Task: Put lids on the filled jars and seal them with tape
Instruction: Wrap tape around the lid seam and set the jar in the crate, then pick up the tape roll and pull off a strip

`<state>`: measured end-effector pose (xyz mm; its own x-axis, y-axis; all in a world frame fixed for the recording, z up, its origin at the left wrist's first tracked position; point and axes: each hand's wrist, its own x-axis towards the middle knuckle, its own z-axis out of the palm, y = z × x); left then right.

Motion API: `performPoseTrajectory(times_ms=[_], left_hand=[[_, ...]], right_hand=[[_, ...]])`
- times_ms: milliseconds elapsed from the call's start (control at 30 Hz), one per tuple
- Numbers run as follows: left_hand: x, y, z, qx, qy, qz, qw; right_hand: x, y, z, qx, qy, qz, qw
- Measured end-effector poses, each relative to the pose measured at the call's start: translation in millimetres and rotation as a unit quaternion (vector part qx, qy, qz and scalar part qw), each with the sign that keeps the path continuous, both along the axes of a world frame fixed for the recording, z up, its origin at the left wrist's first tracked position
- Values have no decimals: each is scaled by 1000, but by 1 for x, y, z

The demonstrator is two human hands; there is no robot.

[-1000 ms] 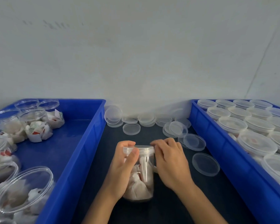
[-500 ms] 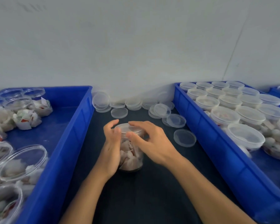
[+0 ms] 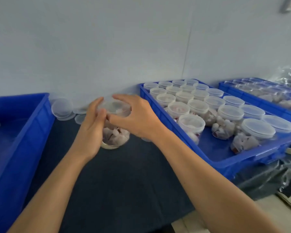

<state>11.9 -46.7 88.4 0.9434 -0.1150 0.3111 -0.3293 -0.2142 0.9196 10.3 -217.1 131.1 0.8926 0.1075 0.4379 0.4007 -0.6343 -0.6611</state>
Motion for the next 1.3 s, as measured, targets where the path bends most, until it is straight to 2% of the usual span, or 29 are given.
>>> performPoseTrajectory(times_ms=[200, 333, 467, 667, 900, 1033, 1200, 1300], left_hand=[[5, -97, 59, -72, -37, -74, 994], [5, -170, 80, -73, -40, -136, 987], [21, -230, 87, -32, 3, -189, 981], [49, -270, 64, 8, 52, -230, 972], [59, -297, 55, 49, 80, -244, 965], [59, -294, 37, 178, 11, -211, 961], [69, -283, 26, 225, -59, -220, 947], [67, -283, 25, 240, -71, -245, 937]], right_hand=[[-28, -83, 64, -70, -43, -118, 990], [-50, -145, 89, -102, -52, -201, 973], [-46, -198, 84, -99, -29, -263, 959], [-27, -237, 43, -79, 7, -298, 951], [-14, -261, 30, -106, 59, -312, 942], [-11, -267, 4, -122, 140, -268, 945], [-14, -274, -9, -247, 227, -201, 921], [-11, -269, -18, -263, 227, -197, 917]])
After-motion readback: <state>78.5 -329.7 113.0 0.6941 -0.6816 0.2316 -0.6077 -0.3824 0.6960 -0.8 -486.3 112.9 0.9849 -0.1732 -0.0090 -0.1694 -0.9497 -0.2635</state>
